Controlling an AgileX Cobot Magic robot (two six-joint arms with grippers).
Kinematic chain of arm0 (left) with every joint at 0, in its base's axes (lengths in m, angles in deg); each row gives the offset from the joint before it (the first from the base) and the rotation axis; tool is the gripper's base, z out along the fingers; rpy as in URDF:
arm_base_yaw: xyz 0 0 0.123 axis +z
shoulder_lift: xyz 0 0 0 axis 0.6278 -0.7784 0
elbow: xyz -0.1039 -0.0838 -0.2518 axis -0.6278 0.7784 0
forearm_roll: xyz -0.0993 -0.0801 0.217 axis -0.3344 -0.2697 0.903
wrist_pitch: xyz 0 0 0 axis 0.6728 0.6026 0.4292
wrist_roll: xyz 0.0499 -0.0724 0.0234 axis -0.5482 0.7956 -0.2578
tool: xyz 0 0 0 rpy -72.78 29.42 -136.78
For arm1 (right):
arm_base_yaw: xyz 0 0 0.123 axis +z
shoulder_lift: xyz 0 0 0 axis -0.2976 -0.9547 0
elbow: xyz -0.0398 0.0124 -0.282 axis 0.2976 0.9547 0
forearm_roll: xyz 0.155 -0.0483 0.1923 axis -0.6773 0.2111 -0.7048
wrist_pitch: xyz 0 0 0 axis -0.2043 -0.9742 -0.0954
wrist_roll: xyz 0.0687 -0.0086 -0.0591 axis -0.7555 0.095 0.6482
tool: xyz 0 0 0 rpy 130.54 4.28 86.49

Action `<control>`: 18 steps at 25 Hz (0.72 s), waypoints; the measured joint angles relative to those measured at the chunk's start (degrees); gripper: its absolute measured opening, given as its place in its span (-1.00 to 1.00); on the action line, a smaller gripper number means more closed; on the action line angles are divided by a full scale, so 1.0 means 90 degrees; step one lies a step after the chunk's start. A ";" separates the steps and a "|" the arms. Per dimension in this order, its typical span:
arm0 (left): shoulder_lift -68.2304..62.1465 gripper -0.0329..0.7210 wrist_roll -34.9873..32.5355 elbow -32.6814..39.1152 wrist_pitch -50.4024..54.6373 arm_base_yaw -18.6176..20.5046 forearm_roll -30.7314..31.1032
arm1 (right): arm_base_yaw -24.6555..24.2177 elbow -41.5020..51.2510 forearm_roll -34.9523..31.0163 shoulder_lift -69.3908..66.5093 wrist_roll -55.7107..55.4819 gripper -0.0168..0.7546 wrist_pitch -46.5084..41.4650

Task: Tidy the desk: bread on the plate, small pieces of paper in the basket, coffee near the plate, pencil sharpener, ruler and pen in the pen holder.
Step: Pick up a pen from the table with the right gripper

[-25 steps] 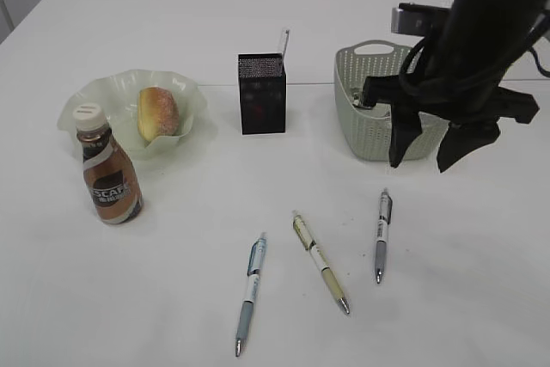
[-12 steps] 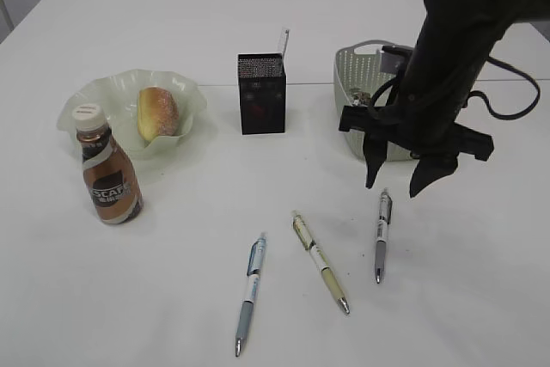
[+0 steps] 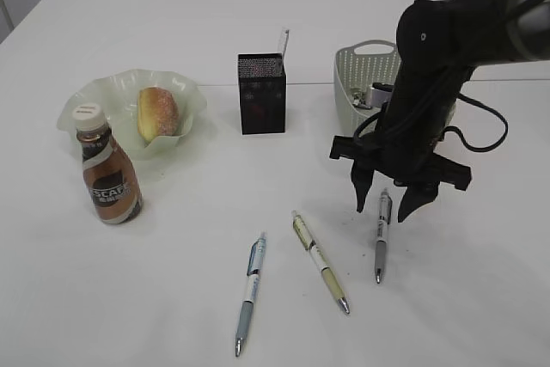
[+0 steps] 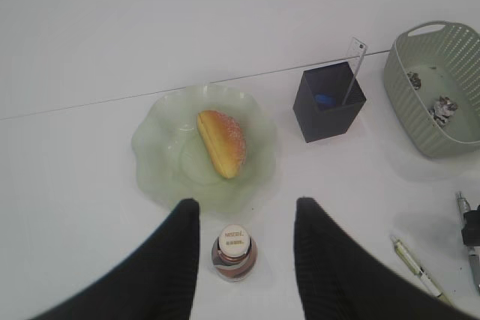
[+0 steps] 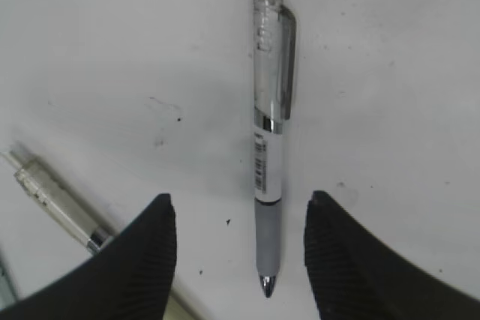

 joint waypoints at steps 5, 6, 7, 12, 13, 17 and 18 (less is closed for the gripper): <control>0.0000 -0.10 0.0000 0.0000 0.0000 0.0000 0.0000 | 0.0000 0.0000 0.0012 -0.0247 -0.0012 0.09 0.0051; -0.0013 -0.10 0.0000 0.0000 0.0000 0.0000 0.0000 | 0.0000 0.0000 0.0012 -0.0292 -0.0012 0.09 0.0051; -0.0036 -0.10 0.0000 0.0000 0.0000 0.0000 0.0008 | 0.0000 0.0000 0.0012 -0.0359 -0.0012 0.09 0.0057; -0.0134 -0.10 0.0000 0.0000 0.0000 0.0000 0.0024 | 0.0000 0.0000 0.0043 -0.0541 -0.0012 0.09 0.0100; -0.0142 -0.10 0.0000 0.0000 0.0000 0.0000 0.0024 | 0.0000 0.0000 0.0072 -0.0551 -0.0012 0.09 0.0115; -0.0212 -0.10 0.0000 0.0000 0.0000 0.0000 0.0024 | 0.0000 0.0000 0.0139 -0.0551 -0.0012 0.09 0.0230; -0.0221 -0.10 0.0000 0.0000 0.0000 0.0000 0.0024 | 0.0000 0.0000 0.0150 -0.0551 -0.0012 0.09 0.0260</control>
